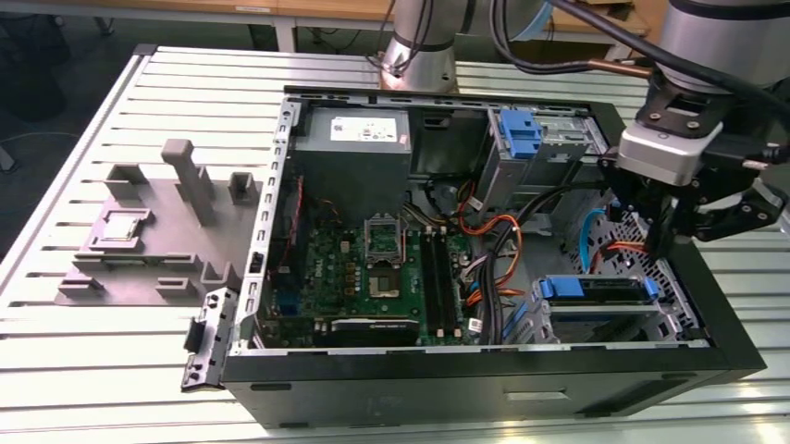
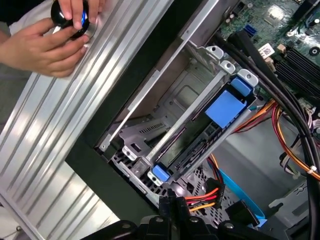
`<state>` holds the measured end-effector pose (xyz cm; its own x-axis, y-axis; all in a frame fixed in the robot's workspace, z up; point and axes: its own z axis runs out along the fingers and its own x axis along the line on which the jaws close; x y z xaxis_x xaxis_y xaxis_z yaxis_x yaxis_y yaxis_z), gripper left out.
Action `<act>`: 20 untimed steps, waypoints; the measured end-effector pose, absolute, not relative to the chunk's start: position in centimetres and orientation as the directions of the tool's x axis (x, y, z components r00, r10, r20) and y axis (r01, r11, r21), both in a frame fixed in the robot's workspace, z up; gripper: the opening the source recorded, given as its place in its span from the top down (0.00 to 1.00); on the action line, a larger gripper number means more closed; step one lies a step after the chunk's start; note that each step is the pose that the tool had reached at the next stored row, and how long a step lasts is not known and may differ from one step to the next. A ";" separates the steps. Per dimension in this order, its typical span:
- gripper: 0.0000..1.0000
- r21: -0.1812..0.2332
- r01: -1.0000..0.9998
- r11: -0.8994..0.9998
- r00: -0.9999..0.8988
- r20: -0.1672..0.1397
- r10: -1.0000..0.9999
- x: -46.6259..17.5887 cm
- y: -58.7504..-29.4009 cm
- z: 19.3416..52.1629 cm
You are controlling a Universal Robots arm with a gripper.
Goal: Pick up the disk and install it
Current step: 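Insert the first disk wire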
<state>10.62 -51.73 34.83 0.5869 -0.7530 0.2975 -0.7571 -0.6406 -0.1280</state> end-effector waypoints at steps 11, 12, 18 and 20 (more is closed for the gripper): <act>0.83 -0.120 -0.831 -0.543 0.493 0.292 -0.820 10.6 -51.7 34.8; 0.83 -0.120 -0.836 -0.536 0.486 0.292 -0.824 10.6 -51.7 34.8; 0.83 -0.120 -0.873 -0.473 0.424 0.292 -0.857 10.6 -51.7 34.7; 0.83 -0.120 -0.886 -0.448 0.400 0.292 -0.869 10.6 -51.7 34.7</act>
<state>10.63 -51.73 34.69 0.4003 -0.8688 0.2915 -0.8857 -0.4484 -0.1200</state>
